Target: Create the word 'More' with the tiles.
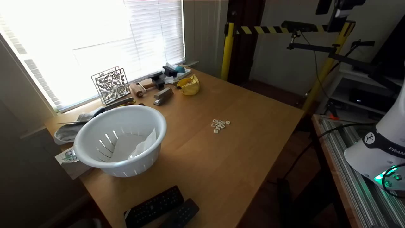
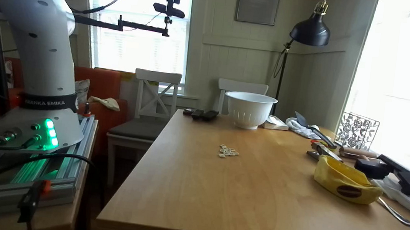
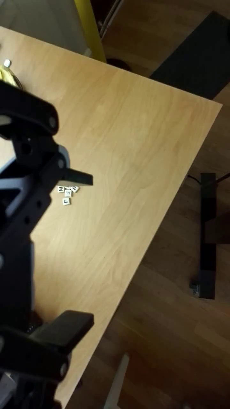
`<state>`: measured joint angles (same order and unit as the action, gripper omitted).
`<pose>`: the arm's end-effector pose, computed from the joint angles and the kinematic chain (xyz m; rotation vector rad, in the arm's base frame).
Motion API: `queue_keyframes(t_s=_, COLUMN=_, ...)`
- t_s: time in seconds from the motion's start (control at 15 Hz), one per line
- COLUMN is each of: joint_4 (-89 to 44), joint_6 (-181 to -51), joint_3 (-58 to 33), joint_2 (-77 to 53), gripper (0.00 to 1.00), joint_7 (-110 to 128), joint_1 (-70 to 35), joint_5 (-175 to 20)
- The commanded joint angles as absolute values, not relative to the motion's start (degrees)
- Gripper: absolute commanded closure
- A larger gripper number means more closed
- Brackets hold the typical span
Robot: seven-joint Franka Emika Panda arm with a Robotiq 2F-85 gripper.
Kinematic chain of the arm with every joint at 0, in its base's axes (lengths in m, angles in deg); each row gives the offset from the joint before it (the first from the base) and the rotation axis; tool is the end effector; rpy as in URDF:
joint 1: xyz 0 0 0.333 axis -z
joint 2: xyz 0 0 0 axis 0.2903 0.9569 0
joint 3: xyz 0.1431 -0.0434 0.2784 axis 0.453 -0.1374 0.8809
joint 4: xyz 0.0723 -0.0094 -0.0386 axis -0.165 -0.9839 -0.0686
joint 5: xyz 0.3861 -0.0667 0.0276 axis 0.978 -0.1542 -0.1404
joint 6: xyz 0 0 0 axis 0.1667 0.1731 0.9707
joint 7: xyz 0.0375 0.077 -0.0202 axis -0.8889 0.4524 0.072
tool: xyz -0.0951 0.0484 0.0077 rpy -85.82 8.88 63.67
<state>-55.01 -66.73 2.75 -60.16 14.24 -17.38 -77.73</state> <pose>0.3562 0.0823 0.5839 2.9576 -0.0099 -0.1799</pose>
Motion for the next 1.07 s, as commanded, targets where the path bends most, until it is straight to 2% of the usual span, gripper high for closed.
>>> queue_keyframes(t_s=0.0, joint_4=-55.26, joint_6=-70.21, joint_3=-0.14, joint_2=-57.84, gripper=0.0, joint_7=18.48, joint_1=-16.23, joint_5=-77.76)
queue_keyframes(t_s=0.53, joint_4=-56.86, joint_6=-81.89, joint_3=-11.05, joint_2=-46.1, gripper=0.0, joint_7=19.17, joint_1=-10.93, joint_5=-74.19)
queue_keyframes(t_s=0.73, joint_4=-57.0, joint_6=-86.36, joint_3=-11.79, joint_2=-40.53, gripper=0.0, joint_7=18.66, joint_1=-11.28, joint_5=-73.63)
queue_keyframes(t_s=0.8, joint_4=-57.45, joint_6=-84.49, joint_3=-11.64, joint_2=-43.76, gripper=0.0, joint_7=19.17, joint_1=-10.97, joint_5=-75.17)
queue_keyframes(t_s=1.0, joint_4=-57.32, joint_6=-86.21, joint_3=-11.69, joint_2=-40.08, gripper=0.0, joint_7=19.2, joint_1=-11.22, joint_5=-75.06)
